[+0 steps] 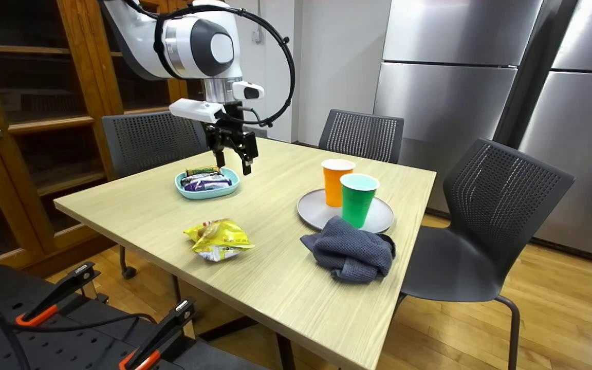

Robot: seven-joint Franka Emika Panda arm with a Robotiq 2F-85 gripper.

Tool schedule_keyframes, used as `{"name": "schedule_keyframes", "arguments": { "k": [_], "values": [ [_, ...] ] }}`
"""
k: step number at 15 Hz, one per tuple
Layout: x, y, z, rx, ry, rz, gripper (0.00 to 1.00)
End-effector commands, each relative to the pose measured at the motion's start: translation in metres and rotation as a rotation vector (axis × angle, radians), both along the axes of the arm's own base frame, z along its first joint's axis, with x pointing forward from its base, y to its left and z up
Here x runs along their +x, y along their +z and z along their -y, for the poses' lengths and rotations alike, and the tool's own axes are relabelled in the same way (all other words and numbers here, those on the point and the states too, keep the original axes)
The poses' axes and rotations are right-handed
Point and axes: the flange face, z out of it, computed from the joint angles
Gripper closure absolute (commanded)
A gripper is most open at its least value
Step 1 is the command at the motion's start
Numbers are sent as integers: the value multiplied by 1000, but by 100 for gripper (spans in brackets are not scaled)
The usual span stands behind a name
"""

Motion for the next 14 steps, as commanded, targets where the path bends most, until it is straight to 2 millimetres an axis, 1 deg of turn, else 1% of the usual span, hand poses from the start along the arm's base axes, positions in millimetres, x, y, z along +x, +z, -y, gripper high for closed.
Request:
{"name": "schedule_keyframes", "arguments": {
  "k": [1, 2, 14],
  "values": [
    [-3, 7, 0, 40, -6, 21, 0],
    [1, 1, -1, 13, -14, 4, 0],
    [0, -2, -1, 14, -16, -1, 0]
  ]
}}
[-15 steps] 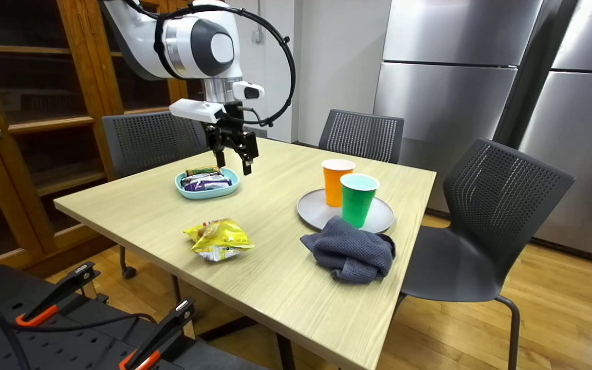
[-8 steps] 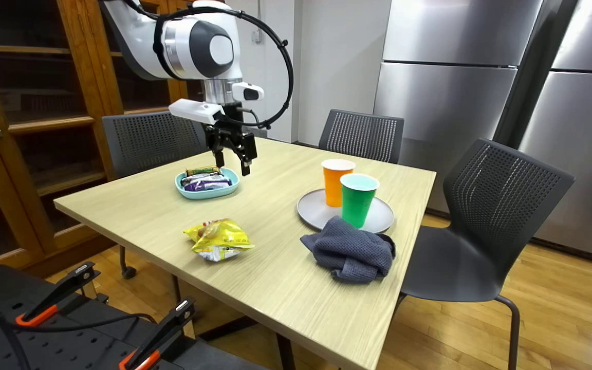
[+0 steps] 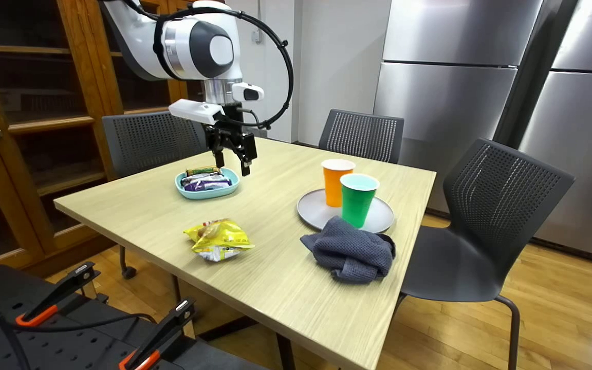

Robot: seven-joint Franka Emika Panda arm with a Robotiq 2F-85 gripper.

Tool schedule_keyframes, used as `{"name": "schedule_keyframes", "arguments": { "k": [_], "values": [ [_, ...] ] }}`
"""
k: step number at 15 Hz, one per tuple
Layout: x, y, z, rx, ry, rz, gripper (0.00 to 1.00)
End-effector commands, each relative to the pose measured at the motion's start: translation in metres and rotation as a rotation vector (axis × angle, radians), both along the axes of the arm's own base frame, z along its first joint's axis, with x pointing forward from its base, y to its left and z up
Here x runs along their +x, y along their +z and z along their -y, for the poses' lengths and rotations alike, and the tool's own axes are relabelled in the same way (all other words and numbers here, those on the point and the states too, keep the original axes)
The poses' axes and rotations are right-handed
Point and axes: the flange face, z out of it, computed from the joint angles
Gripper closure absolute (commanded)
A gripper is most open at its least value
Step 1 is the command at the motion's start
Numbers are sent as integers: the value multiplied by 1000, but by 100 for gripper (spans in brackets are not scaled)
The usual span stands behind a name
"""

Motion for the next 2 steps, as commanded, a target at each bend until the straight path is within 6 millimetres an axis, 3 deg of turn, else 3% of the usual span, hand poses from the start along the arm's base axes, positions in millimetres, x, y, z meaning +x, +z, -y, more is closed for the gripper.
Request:
{"name": "schedule_keyframes", "arguments": {
  "k": [1, 2],
  "values": [
    [0, 1, 0, 0, 0, -1, 0],
    [0, 1, 0, 0, 0, -1, 0]
  ]
}}
